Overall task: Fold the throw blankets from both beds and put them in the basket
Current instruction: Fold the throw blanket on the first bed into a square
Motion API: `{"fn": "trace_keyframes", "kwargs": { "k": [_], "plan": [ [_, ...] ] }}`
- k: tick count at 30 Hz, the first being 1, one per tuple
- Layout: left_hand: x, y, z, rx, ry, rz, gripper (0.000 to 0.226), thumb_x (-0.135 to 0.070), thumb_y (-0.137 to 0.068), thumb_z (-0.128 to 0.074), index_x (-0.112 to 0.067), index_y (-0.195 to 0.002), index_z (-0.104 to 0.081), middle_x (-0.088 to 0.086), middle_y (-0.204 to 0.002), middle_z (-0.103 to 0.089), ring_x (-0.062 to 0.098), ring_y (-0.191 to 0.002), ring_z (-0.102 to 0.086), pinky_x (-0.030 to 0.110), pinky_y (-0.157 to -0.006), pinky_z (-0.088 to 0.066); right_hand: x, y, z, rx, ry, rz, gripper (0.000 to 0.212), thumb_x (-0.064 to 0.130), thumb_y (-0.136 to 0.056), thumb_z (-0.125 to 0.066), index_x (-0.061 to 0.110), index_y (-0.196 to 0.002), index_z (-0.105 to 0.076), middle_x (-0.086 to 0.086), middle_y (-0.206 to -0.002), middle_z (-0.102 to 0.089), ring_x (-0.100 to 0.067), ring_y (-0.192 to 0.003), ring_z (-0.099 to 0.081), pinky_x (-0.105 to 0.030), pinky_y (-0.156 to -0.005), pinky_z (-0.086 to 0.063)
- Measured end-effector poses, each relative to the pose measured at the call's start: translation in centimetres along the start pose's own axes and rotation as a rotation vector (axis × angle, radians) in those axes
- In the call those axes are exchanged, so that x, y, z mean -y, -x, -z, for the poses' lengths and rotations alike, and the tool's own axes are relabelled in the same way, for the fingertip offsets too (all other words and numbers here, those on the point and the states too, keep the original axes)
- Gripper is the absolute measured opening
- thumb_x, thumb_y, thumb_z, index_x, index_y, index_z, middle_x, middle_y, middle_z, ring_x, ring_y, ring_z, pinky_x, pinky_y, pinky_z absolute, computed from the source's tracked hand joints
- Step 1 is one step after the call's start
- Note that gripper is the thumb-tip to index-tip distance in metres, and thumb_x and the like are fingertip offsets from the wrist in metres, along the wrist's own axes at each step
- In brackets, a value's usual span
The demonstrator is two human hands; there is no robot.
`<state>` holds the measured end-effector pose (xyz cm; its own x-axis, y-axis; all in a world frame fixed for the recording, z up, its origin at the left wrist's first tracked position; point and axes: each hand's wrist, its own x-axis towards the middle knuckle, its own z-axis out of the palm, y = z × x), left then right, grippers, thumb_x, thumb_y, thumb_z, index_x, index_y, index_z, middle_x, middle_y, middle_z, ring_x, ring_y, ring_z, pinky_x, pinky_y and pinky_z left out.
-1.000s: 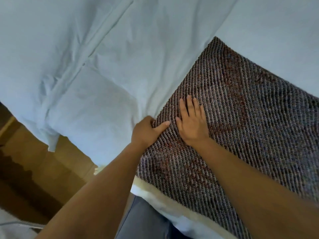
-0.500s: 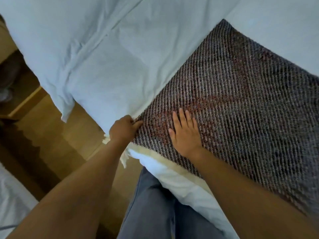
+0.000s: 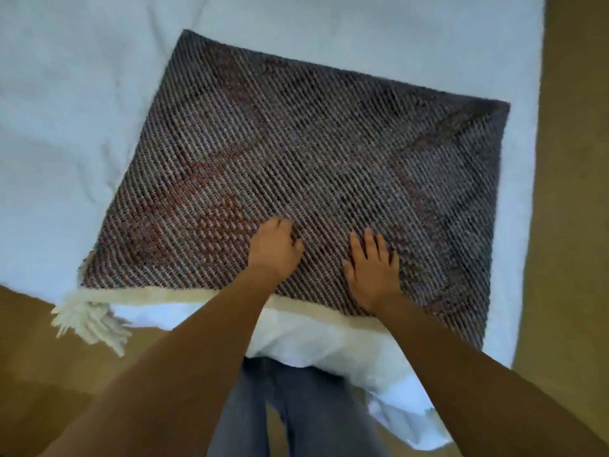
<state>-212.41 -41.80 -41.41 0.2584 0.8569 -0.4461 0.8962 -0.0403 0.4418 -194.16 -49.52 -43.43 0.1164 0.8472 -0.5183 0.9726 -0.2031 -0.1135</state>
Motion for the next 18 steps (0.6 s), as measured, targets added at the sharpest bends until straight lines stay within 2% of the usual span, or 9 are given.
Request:
{"fn": "trace_keyframes", "kwargs": {
  "k": [5,9,11,12,14,16,18],
  "plan": [
    [-9.3,-1.0,-4.0,0.165,-0.13,-0.155,0.048,-0.033,-0.094,-0.046,-0.009,-0.135,-0.04,0.012,-0.137,-0.04,0.029,-0.126,-0.039,0.039,-0.106,-0.034,-8.3,4.3,-1.4,-0.021,-0.123,-0.217,0.06,0.045,-0.099,-0.021,0.025,-0.15,0.0,-0.005,-0.16,0.003,-0.027,-0.146,0.004,-0.051,-0.116,-0.003],
    [-14.7,-0.7,-7.0,0.31,-0.237,-0.247,0.053,-0.035,-0.094,-0.046,-0.01,-0.139,-0.035,0.011,-0.143,-0.034,0.029,-0.13,-0.036,0.04,-0.108,-0.033,-13.3,8.0,-4.3,0.112,-0.209,-0.426,0.063,0.058,-0.094,-0.015,0.037,-0.146,0.015,-0.001,-0.158,0.019,-0.026,-0.145,0.014,-0.058,-0.113,-0.004],
    [-16.6,-0.5,-8.3,0.343,-0.299,-0.306,0.051,-0.035,-0.094,-0.046,-0.011,-0.138,-0.036,0.011,-0.141,-0.035,0.03,-0.129,-0.036,0.042,-0.106,-0.035,-14.9,9.4,-5.2,0.146,-0.293,-0.512,0.065,0.063,-0.092,-0.017,0.041,-0.145,0.015,0.0,-0.157,0.021,-0.026,-0.145,0.015,-0.06,-0.112,-0.009],
    [-17.4,-0.5,-8.7,0.352,-0.331,-0.327,0.049,-0.034,-0.094,-0.045,-0.011,-0.137,-0.038,0.01,-0.14,-0.036,0.03,-0.127,-0.038,0.043,-0.104,-0.037,-15.3,9.7,-5.3,0.121,-0.351,-0.553,0.067,0.063,-0.091,-0.02,0.041,-0.146,0.011,-0.002,-0.158,0.017,-0.027,-0.146,0.011,-0.059,-0.111,-0.013],
    [-18.9,-0.6,-9.3,0.36,-0.38,-0.358,0.046,-0.034,-0.095,-0.044,-0.012,-0.136,-0.039,0.01,-0.139,-0.037,0.029,-0.126,-0.038,0.044,-0.101,-0.04,-15.5,9.6,-4.8,-0.012,-0.427,-0.614,0.07,0.059,-0.091,-0.032,0.033,-0.149,-0.004,-0.009,-0.159,-0.003,-0.031,-0.145,-0.007,-0.055,-0.109,-0.023],
    [-20.4,-1.0,-10.0,0.354,-0.405,-0.396,0.047,-0.035,-0.095,-0.043,-0.013,-0.137,-0.038,0.01,-0.139,-0.037,0.029,-0.126,-0.038,0.044,-0.101,-0.041,-15.6,8.7,-3.8,-0.193,-0.455,-0.615,0.073,0.052,-0.09,-0.044,0.019,-0.148,-0.017,-0.016,-0.149,-0.028,-0.035,-0.133,-0.03,-0.05,-0.101,-0.034],
    [-21.9,-1.5,-10.8,0.33,-0.426,-0.42,0.05,-0.038,-0.095,-0.043,-0.013,-0.138,-0.037,0.011,-0.139,-0.038,0.03,-0.126,-0.038,0.045,-0.102,-0.04,-16.0,7.3,-2.8,-0.32,-0.607,-0.615,0.076,0.046,-0.088,-0.051,0.011,-0.147,-0.019,-0.018,-0.14,-0.039,-0.036,-0.125,-0.039,-0.048,-0.097,-0.038]
  ]
}}
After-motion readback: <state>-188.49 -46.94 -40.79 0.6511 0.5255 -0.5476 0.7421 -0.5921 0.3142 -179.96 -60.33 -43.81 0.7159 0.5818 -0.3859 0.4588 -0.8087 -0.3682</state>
